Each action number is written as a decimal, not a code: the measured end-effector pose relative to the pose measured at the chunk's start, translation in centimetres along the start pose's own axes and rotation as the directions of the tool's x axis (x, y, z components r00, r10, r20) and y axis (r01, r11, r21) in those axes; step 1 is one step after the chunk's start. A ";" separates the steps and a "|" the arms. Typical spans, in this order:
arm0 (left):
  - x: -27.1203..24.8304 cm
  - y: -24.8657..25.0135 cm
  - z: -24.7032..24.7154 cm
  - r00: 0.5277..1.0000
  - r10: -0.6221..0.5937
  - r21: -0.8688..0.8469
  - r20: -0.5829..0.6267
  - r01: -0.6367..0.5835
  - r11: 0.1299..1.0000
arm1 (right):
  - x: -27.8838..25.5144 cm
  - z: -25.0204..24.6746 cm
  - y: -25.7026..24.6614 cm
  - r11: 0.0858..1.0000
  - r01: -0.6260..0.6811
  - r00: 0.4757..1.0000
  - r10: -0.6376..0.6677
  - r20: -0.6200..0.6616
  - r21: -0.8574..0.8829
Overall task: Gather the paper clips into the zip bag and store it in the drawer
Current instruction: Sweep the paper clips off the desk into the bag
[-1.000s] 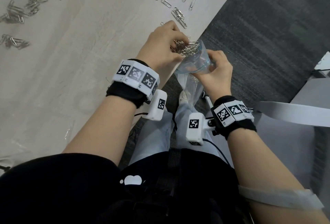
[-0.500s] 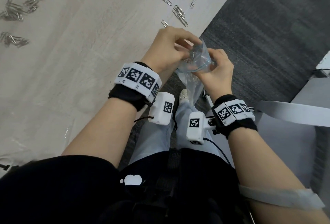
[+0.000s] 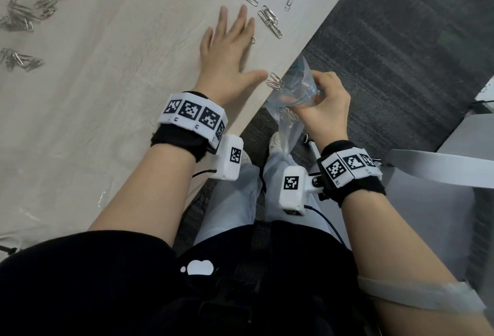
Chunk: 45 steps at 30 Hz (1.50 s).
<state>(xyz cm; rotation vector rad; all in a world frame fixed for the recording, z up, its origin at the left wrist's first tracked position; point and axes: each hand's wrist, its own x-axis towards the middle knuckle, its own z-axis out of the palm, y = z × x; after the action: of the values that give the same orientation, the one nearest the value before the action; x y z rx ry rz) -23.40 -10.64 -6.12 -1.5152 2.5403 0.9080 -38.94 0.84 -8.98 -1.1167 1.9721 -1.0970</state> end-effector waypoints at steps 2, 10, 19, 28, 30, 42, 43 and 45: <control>-0.1 0.3 0.6 0.994 0.087 0.056 0.072 -0.091 0.994 | 0.1 0.0 0.0 1.000 -0.003 1.000 0.003 0.003 -0.002; -0.4 1.8 2.0 0.969 0.245 -0.356 -0.042 -0.244 0.902 | 0.1 0.1 -0.3 1.000 -0.018 1.000 0.018 -0.002 0.009; 0.2 1.1 0.3 0.930 -0.059 -0.528 -0.363 -0.153 0.836 | 0.0 0.2 -0.3 1.000 -0.022 0.999 0.023 -0.022 0.011; 0.5 1.7 1.1 0.979 0.064 -0.270 -0.194 -0.116 0.956 | 0.3 0.2 -0.2 0.999 -0.035 0.999 0.035 -0.028 -0.007; 0.6 2.3 1.4 0.981 0.130 -0.215 -0.142 -0.159 0.964 | 0.2 0.2 -0.2 0.999 -0.035 0.999 0.034 -0.033 -0.023; 2.6 0.6 -0.1 0.937 -0.068 -0.253 -0.344 -0.023 0.967 | 0.4 -0.5 -0.2 0.999 -0.044 0.999 0.044 -0.030 -0.019; 2.9 0.5 -0.4 0.943 -0.098 -0.199 -0.319 0.034 0.979 | 0.4 -0.7 -0.2 0.999 -0.046 0.998 0.045 -0.035 -0.022; 3.6 0.4 -0.9 0.942 -0.158 -0.113 -0.295 0.130 0.985 | 0.5 -0.9 -0.1 0.998 -0.053 0.997 0.052 -0.051 -0.020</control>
<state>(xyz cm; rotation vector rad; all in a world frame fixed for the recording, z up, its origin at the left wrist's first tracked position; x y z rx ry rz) -25.42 -13.80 -6.40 -1.9794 2.5670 0.8410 -39.88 0.69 -8.50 -1.0517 2.0449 -1.0886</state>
